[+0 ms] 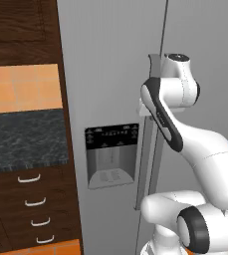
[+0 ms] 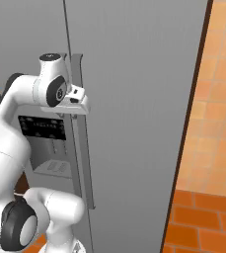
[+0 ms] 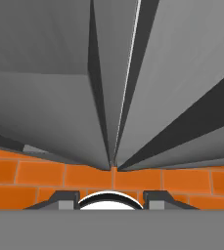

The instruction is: Take the strawberry from the fridge and place it on top of the pancake, located on the dining counter.

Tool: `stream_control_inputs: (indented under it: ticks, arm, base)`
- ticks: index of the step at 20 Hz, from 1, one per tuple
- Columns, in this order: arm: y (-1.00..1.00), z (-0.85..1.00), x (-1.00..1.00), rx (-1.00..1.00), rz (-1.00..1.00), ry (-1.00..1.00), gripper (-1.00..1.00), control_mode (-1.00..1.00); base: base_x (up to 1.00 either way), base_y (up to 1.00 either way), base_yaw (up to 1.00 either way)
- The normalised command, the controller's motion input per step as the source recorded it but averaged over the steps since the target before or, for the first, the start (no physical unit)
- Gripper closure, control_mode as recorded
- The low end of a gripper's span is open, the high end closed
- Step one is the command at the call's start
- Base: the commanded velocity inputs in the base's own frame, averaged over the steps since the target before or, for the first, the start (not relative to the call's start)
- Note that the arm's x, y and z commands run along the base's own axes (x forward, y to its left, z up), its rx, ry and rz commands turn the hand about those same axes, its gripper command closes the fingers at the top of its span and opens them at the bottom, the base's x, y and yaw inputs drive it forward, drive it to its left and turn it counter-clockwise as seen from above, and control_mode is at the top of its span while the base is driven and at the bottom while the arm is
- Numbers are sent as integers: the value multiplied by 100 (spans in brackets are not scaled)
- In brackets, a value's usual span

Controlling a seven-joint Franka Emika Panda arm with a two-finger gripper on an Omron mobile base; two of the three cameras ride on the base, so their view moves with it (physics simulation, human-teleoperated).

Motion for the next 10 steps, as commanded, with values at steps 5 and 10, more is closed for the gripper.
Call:
stream_control_inputs:
  ticks: [5,10]
  arm:
    - [0,0,0,0,0,0,-100,100]
    - [0,0,0,0,0,0,-100,100]
  base:
    - [-11,0,-2]
    - [-14,0,-15]
